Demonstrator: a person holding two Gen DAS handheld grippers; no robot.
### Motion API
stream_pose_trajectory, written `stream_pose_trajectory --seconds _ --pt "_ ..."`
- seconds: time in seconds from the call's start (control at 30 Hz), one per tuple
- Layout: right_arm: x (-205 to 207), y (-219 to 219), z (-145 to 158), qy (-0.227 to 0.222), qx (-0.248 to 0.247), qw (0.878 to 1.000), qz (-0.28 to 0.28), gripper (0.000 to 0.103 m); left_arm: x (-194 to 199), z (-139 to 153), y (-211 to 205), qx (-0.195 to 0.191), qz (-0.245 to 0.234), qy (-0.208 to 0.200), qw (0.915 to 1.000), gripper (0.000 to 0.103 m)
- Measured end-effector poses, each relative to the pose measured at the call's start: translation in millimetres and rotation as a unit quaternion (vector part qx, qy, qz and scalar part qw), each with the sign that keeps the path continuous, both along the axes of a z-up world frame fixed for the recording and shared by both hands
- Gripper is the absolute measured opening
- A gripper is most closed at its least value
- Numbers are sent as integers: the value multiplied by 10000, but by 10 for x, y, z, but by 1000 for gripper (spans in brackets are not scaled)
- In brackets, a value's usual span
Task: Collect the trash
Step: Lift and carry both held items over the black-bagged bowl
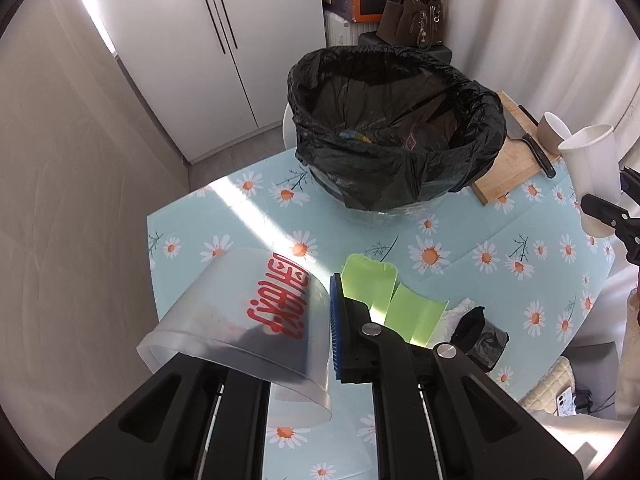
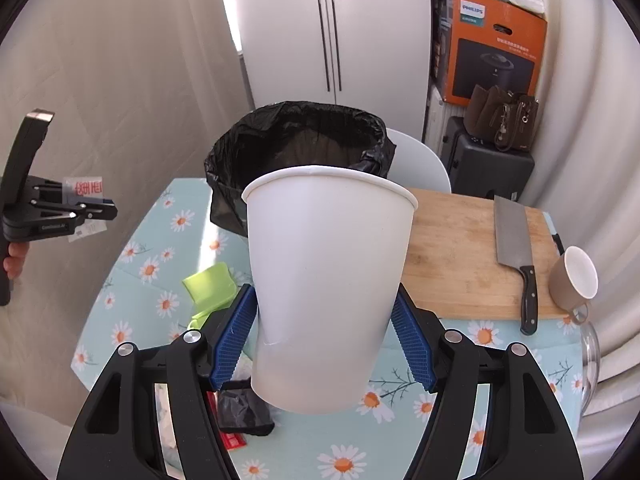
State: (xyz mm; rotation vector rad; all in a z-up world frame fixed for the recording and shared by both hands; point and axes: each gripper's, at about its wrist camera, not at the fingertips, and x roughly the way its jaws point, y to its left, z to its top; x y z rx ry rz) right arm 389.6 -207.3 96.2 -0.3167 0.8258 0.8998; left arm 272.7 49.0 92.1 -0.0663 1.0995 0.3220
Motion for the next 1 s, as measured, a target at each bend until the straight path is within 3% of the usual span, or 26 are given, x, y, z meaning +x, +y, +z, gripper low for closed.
stream_pose_trajectory --seconds 0.17,0.47,1.0 --pt "116 36 240 -174 173 9997 46 63 248 284 -117 364 -350 -158 9986 9" --pt "362 291 491 -401 305 9984 241 63 823 495 -215 434 -826 -337 9951 9" --pt "975 824 249 -196 -85 9989 427 63 1673 172 -137 25 -1445 -211 9893 9"
